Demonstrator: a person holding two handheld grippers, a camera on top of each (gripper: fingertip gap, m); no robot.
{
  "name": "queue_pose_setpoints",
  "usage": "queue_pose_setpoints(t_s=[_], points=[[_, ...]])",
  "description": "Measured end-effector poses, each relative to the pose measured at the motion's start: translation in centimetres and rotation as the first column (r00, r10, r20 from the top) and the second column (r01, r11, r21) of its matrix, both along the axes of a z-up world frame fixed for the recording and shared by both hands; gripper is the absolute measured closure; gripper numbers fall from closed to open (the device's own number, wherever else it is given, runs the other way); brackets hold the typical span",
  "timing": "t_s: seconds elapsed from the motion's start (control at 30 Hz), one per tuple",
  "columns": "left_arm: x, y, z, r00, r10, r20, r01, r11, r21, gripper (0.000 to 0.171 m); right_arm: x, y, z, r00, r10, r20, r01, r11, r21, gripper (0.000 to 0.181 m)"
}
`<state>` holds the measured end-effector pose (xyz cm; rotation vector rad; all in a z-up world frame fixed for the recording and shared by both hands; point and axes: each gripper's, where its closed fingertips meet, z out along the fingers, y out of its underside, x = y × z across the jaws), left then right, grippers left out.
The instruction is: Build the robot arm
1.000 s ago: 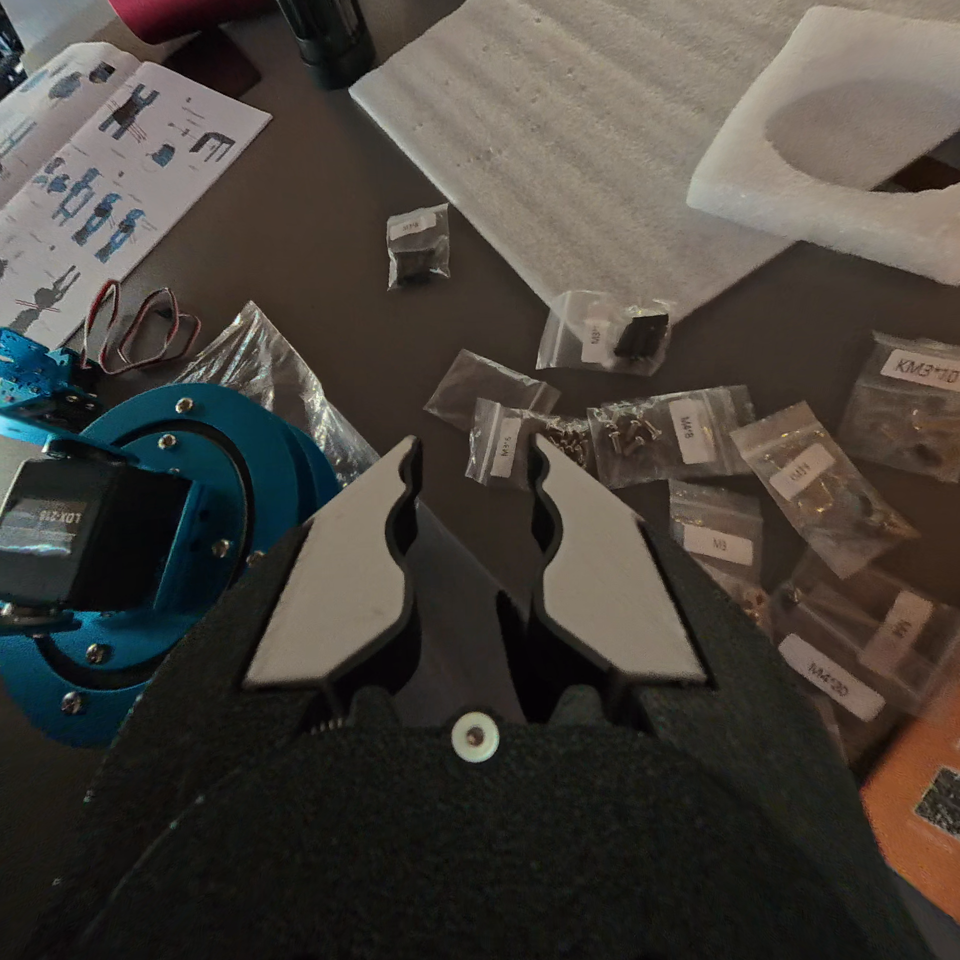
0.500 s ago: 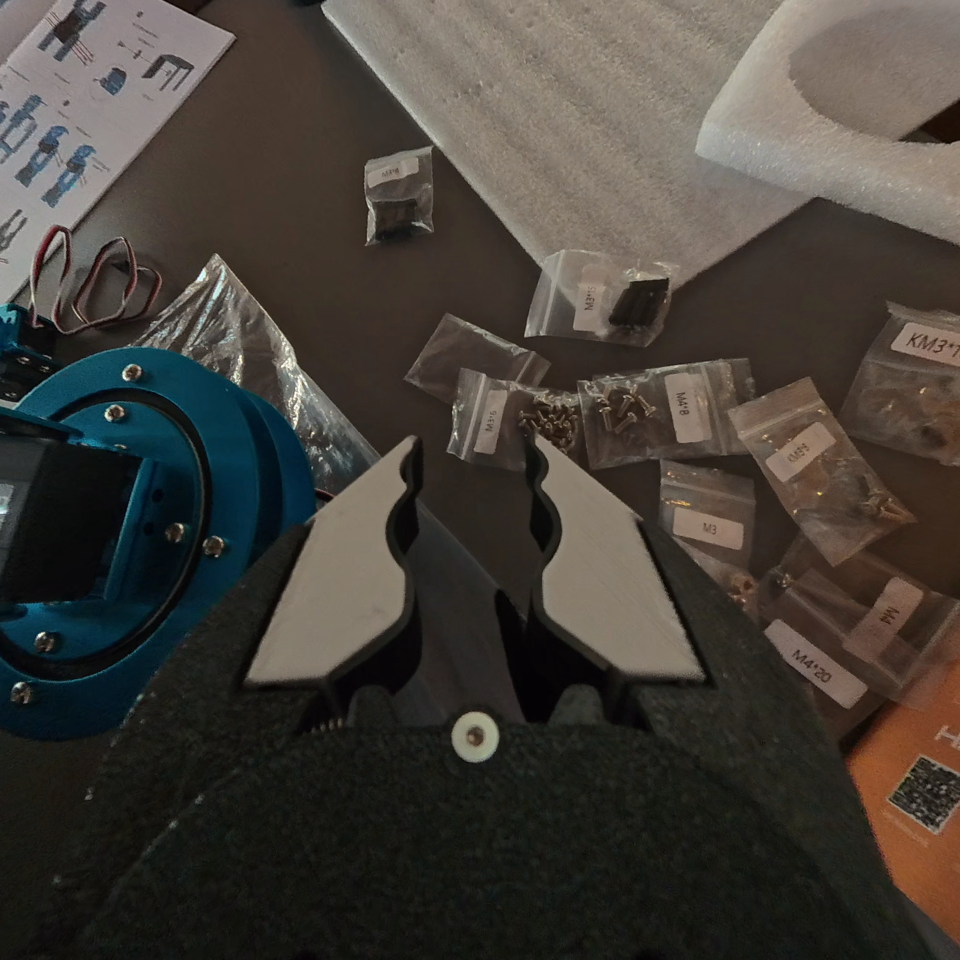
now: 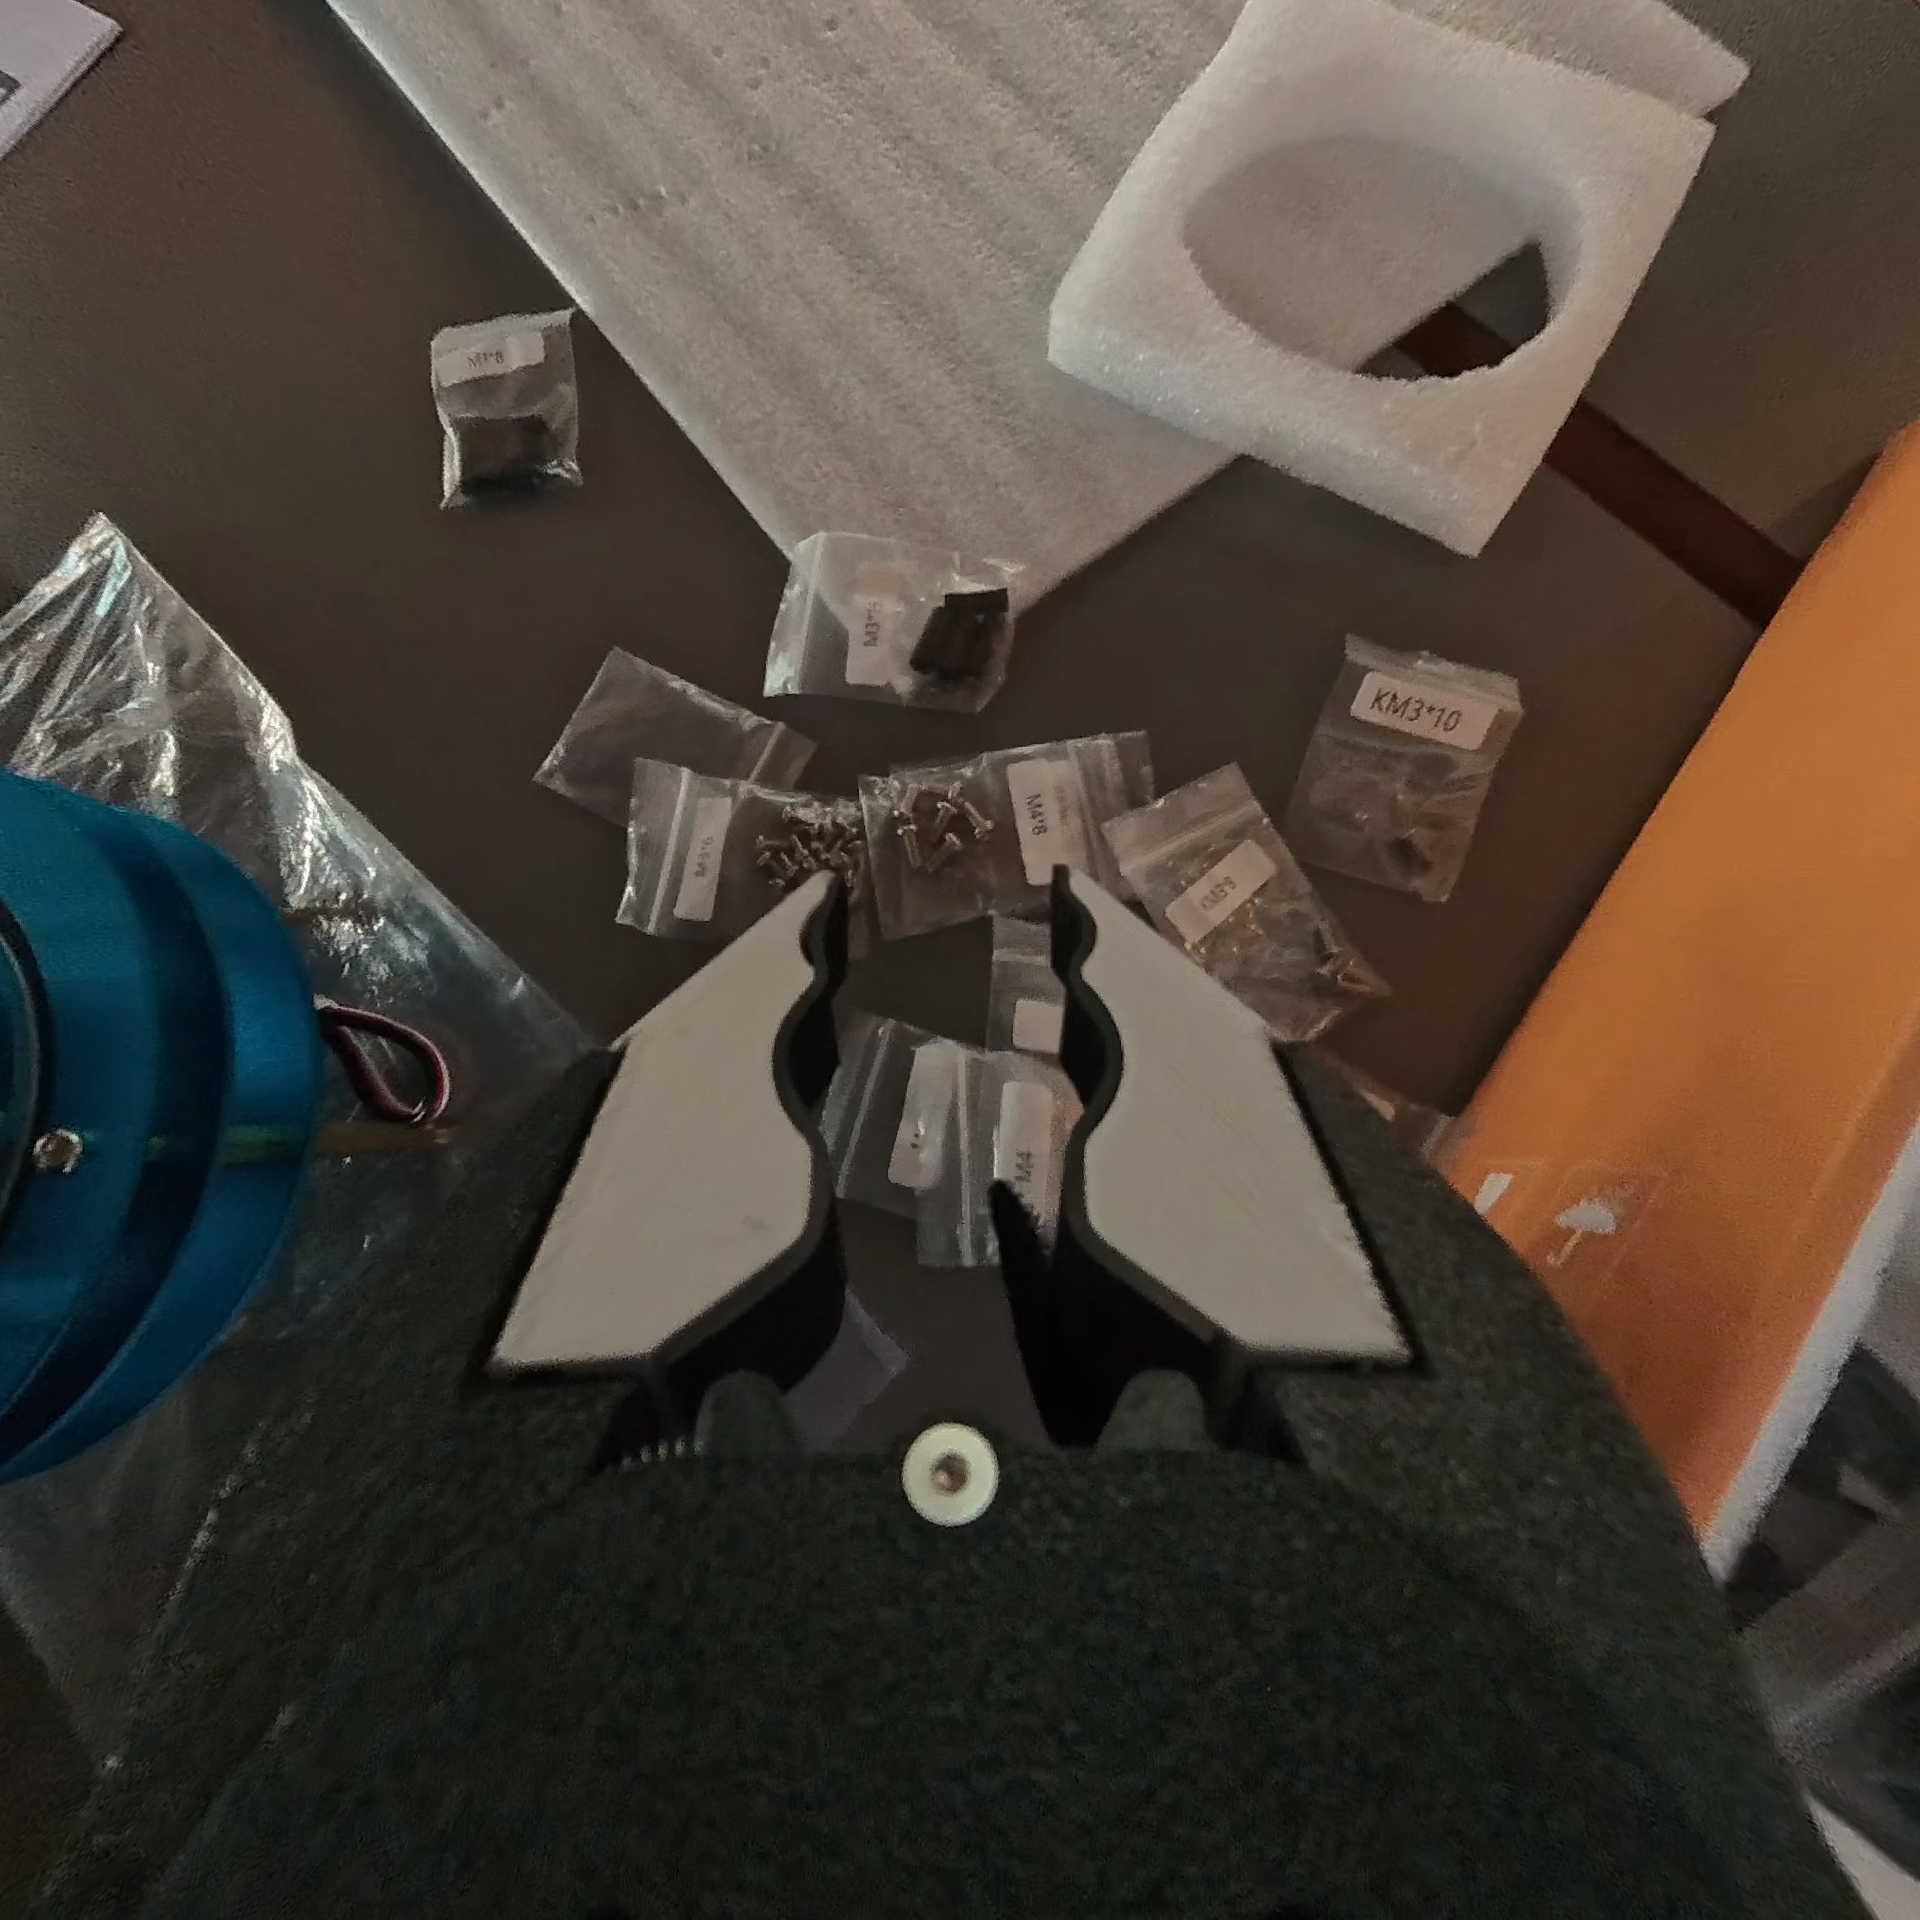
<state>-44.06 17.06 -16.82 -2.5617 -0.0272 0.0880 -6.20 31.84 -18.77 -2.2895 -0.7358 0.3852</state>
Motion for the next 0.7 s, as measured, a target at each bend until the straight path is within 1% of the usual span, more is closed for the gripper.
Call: queue_pose_setpoints(t_s=[0.07, 0.17, 0.27, 0.37, 0.43, 0.5, 0.57, 0.63, 0.7], points=[[0.0, 0.0, -0.1, 1.0, 0.003, 0.002, -0.003, 1.0, -0.002, 0.112, -0.4, 0.2, -0.1, 1.0, 0.008, -0.001, -0.008, 1.0, -0.007, 0.142], [-0.1, -0.2, -0.3, 1.0, 0.006, -0.001, -0.006, 1.0, -0.01, 0.112, -1.6, -0.4, -0.4, 0.998, 0.064, 0.008, -0.064, 0.998, -0.018, 0.144], [-0.1, -0.3, -0.4, 1.0, 0.007, 0.001, -0.007, 1.0, -0.014, 0.112, -3.1, -1.7, -1.4, 0.99, 0.137, 0.011, -0.136, 0.988, -0.068, 0.147], [-0.1, -0.3, -0.5, 1.0, 0.005, -0.004, -0.005, 1.0, -0.016, 0.112, -3.5, -2.5, -2.8, 0.985, 0.164, 0.049, -0.158, 0.981, -0.108, 0.147], [0.0, -0.2, -0.5, 1.0, 0.003, -0.003, -0.003, 1.0, -0.018, 0.112, -3.7, -2.8, -3.2, 0.984, 0.172, 0.055, -0.165, 0.979, -0.116, 0.147], [0.0, -0.2, -0.4, 1.0, 0.001, -0.004, -0.001, 1.0, -0.016, 0.113, -4.1, -3.1, -3.2, 0.985, 0.171, 0.03, -0.165, 0.977, -0.133, 0.144], [0.0, -0.2, -0.5, 1.0, -0.002, -0.006, 0.002, 1.0, -0.017, 0.112, -4.7, -3.9, -2.9, 0.981, 0.193, -0.028, -0.194, 0.966, -0.172, 0.144], [0.0, -0.2, -0.5, 1.0, -0.002, -0.006, 0.002, 1.0, -0.018, 0.112, -4.1, -2.9, -2.1, 0.988, 0.154, -0.032, -0.157, 0.979, -0.129, 0.145], [0.0, -0.2, -0.5, 1.0, -0.001, -0.005, 0.001, 1.0, -0.016, 0.112, -2.6, -1.3, -1.8, 0.996, 0.084, -0.002, -0.084, 0.993, -0.08, 0.144]])
